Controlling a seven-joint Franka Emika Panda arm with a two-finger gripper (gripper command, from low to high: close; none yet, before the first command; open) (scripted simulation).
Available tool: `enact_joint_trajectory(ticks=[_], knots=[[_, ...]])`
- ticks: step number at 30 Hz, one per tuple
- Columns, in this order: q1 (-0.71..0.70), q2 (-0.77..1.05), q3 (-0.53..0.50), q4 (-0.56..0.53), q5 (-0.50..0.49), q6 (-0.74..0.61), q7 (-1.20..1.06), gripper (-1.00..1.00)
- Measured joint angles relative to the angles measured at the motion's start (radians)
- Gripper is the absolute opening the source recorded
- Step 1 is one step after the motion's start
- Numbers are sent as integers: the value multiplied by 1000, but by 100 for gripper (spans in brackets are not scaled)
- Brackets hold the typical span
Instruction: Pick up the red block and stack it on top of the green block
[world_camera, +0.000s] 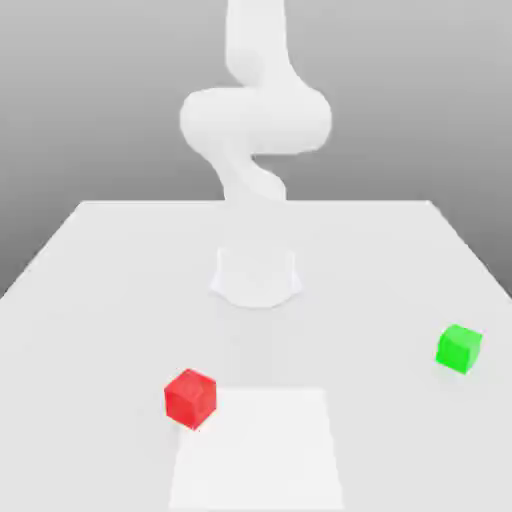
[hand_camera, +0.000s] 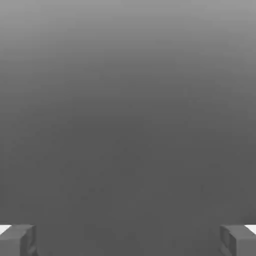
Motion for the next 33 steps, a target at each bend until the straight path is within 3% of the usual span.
enact_joint_trajectory(ticks=[17, 24, 25, 33], knots=[[-180, 633, -32, -462, -8, 424, 279, 0], [-196, 895, -23, -464, 28, 639, 274, 0], [-199, 928, -20, -459, 32, 667, 271, -100], [-201, 912, -18, -462, 27, 654, 275, -100]])
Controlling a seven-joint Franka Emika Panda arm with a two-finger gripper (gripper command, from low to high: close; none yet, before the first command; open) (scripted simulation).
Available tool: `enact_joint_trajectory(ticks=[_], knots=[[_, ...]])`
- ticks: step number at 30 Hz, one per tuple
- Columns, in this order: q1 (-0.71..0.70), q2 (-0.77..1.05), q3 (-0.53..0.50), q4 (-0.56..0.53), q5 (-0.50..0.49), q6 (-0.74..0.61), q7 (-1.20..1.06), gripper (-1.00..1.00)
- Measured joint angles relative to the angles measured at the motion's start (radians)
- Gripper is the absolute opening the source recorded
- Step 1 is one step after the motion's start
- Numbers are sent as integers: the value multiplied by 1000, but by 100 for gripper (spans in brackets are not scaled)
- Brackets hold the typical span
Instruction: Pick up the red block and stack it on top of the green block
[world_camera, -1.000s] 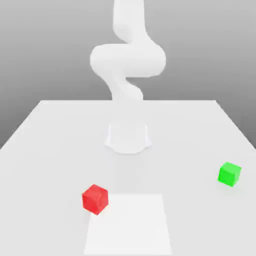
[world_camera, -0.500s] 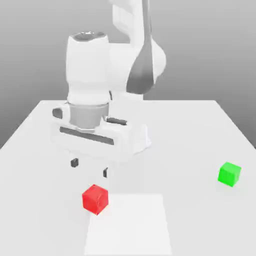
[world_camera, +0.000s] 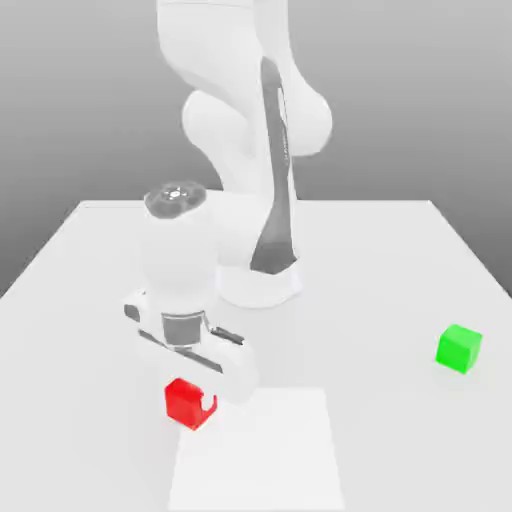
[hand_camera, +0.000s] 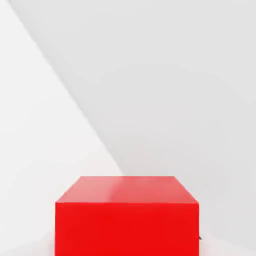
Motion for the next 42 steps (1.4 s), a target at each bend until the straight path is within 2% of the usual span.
enact_joint_trajectory(ticks=[6, 13, 30, 42], knots=[[0, -200, -6, -28, -23, -171, 21, -100], [113, -289, 96, -9, 49, -245, 290, -100], [327, -387, 459, 45, 187, -342, 1072, -100], [435, -341, 750, 70, 193, -359, 1689, -100]])
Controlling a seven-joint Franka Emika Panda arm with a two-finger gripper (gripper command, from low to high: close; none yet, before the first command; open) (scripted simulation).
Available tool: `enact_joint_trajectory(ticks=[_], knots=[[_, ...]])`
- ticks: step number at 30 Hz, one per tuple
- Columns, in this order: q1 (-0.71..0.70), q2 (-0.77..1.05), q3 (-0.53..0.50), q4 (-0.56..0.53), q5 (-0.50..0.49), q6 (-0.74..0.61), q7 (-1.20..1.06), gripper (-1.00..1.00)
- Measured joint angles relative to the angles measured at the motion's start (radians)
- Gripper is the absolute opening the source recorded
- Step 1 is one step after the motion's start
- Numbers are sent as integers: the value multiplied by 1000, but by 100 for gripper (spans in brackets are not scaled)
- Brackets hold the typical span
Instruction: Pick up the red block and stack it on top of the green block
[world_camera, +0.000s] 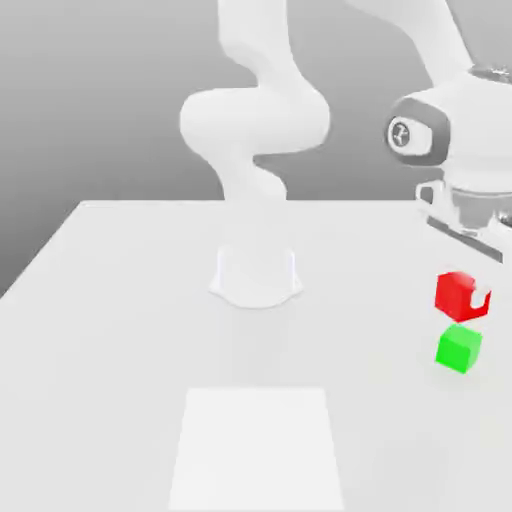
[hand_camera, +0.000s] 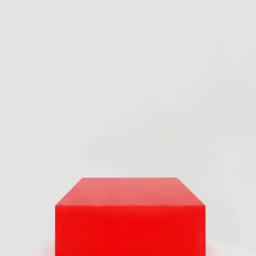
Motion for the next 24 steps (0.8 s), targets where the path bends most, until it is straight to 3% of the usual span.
enact_joint_trajectory(ticks=[1, 15, 16, 24], knots=[[-16, 8, 48, 2, 1, 1, 50, -100], [-18, 8, 50, 2, -3, 14, 53, -100], [-18, 8, 50, 2, -3, 15, 53, 100], [-18, 8, 50, 2, -3, 15, 53, 100]])
